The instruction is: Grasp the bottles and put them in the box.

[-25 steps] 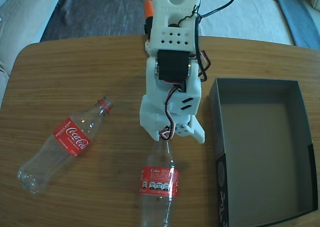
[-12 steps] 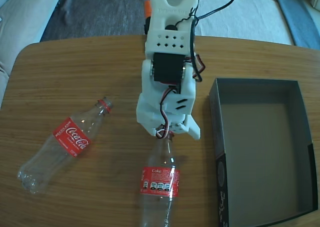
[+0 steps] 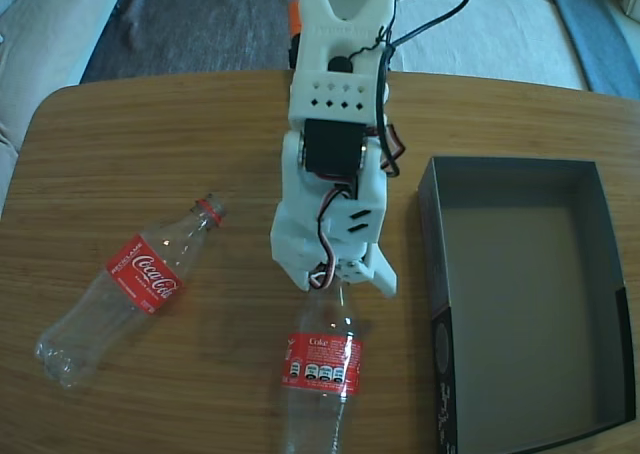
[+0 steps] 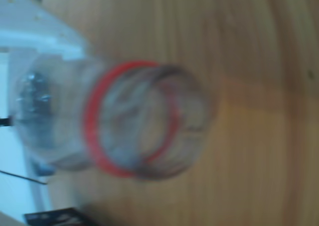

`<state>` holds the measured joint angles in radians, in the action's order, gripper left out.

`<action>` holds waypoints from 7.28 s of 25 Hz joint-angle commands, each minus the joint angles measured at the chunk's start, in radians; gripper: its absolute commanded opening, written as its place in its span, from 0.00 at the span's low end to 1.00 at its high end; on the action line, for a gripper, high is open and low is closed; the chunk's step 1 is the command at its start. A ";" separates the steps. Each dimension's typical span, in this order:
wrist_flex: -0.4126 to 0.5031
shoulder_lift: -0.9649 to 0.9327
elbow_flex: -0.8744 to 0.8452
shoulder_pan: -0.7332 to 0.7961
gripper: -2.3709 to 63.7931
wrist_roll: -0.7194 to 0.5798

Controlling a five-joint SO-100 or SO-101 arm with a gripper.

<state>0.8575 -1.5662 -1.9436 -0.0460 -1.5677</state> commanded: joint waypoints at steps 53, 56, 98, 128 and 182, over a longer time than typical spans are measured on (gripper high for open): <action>-0.034 -0.017 0.000 -0.078 0.24 0.002; -0.034 -0.032 -0.015 -0.083 0.14 0.002; 0.545 -0.385 0.275 0.084 0.03 0.166; 0.749 -0.319 0.448 0.785 0.03 0.788; 0.518 0.084 0.433 0.862 0.03 0.792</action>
<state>1.3806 -1.4680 -1.5539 0.8130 -0.7731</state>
